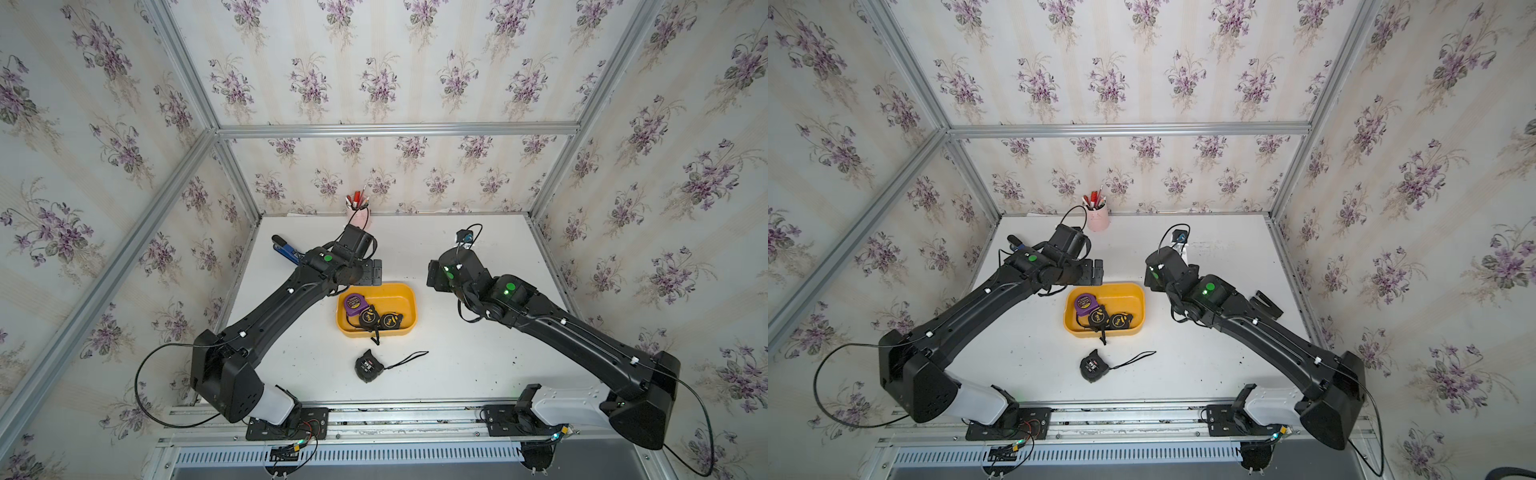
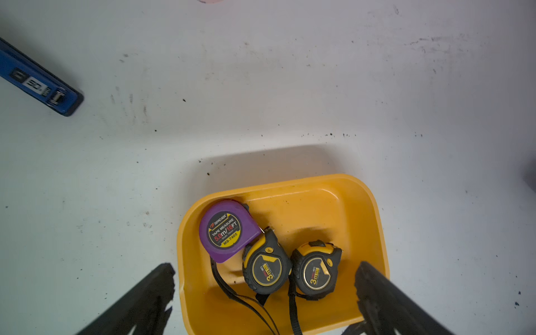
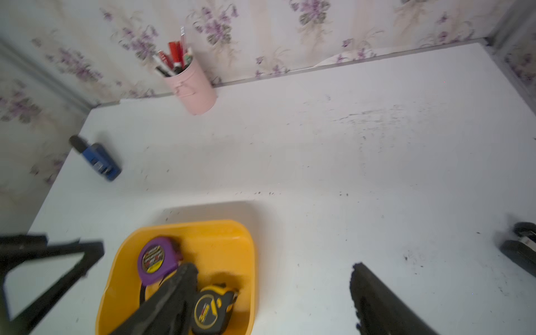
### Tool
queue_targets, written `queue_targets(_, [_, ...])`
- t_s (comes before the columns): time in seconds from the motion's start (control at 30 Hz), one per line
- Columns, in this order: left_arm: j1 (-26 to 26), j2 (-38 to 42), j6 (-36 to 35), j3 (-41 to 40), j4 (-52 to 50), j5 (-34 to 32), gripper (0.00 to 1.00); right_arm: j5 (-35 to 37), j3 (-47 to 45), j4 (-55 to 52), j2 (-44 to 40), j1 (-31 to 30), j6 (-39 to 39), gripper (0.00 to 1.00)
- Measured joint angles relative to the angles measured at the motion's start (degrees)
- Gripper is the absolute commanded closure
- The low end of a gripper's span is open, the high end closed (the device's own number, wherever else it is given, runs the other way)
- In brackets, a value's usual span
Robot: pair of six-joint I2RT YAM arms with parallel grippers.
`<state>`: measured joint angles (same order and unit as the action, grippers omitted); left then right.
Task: Take the tape measure out of the storage box
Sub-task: Pick up the tape measure from the storage box.
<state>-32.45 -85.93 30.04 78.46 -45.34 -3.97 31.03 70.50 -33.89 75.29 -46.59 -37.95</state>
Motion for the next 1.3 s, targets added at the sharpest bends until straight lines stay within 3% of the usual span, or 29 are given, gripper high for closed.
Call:
queue_targets(0.33, [-3.91, -8.50, -4.28, 0.26, -0.46, 6.40, 0.00, -2.49, -1.05, -1.60, 1.14, 5.55, -1.44, 0.10])
queue_targets(0.83, [-9.86, -20.22, -14.36, 7.06, -5.22, 14.36, 0.00, -6.82, -2.14, 0.15, -0.26, 9.51, 0.90, 0.10])
queue_targets(1.3, [-9.33, -24.24, -20.63, 8.22, -9.22, 12.90, 0.00, -9.31, -2.78, 0.92, 0.55, 10.60, 1.49, 0.10])
